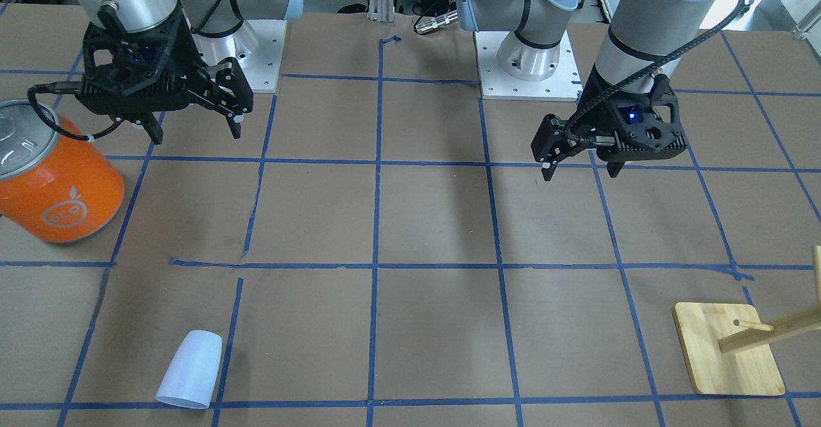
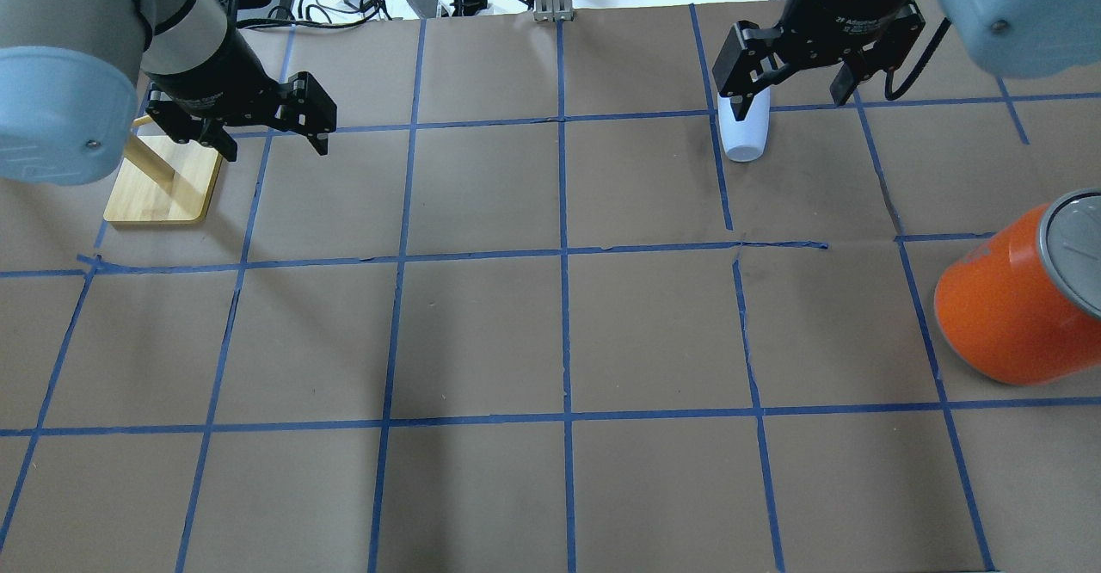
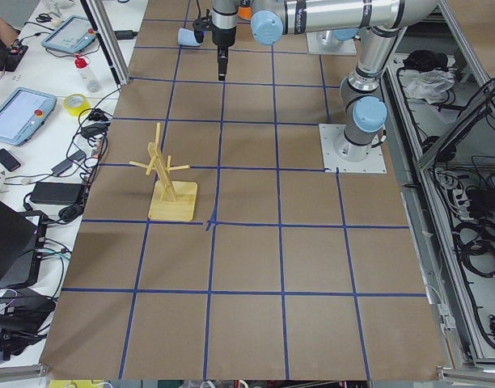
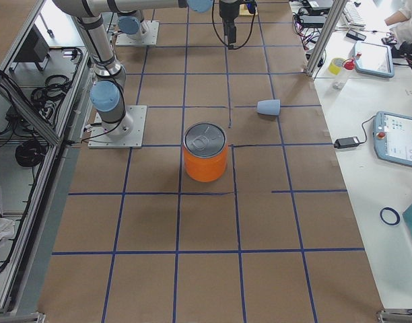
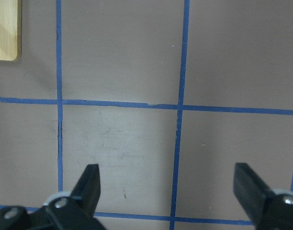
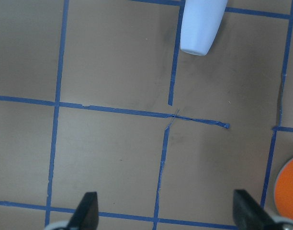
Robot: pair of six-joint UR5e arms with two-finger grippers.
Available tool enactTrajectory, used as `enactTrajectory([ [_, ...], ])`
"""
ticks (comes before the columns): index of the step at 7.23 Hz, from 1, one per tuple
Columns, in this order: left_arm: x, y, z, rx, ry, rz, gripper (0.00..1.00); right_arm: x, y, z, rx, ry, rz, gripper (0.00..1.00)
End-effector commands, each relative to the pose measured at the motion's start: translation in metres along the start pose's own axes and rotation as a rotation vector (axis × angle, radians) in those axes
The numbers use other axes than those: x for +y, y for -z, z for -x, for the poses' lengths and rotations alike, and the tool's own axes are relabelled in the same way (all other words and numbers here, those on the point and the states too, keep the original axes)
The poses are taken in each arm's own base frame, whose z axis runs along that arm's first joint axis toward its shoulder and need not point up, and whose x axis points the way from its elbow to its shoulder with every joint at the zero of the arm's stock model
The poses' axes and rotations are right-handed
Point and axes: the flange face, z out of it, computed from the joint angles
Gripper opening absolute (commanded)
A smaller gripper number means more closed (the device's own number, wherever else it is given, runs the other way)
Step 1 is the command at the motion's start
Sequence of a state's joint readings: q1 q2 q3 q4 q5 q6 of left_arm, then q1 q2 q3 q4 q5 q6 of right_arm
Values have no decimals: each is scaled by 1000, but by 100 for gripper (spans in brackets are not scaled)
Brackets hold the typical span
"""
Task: Flip cup
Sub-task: 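Lower the right gripper onto the upside-down white cup and close on it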
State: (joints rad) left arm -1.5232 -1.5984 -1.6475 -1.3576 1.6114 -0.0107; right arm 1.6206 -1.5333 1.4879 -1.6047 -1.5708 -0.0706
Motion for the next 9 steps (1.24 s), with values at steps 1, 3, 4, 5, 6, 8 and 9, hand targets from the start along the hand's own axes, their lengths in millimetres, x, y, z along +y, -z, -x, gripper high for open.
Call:
enactTrajectory([
  [1, 0, -1, 0, -1, 0, 2, 100, 0, -1, -3, 0, -5, 3, 100],
  [3, 0, -1, 0, -1, 0, 2, 100, -4, 0, -5, -4, -5, -16, 100],
  [4, -1, 0, 0, -2, 0, 0, 100, -9, -4, -15, -10, -31, -15, 100],
  [5, -1, -1, 0, -1, 0, -1, 100, -25, -15, -38, -16, -86, -15, 100],
  [6, -1, 0, 0, -2, 0, -3, 100, -64, -57, -63, -9, -124, -27, 100],
  [8, -1, -1, 0, -2, 0, -2, 100, -124, -152, -85, -1, -236, -28, 100],
  [9, -2, 0, 0, -2, 0, -5, 100, -145, -199, -89, -3, -250, -46, 100],
])
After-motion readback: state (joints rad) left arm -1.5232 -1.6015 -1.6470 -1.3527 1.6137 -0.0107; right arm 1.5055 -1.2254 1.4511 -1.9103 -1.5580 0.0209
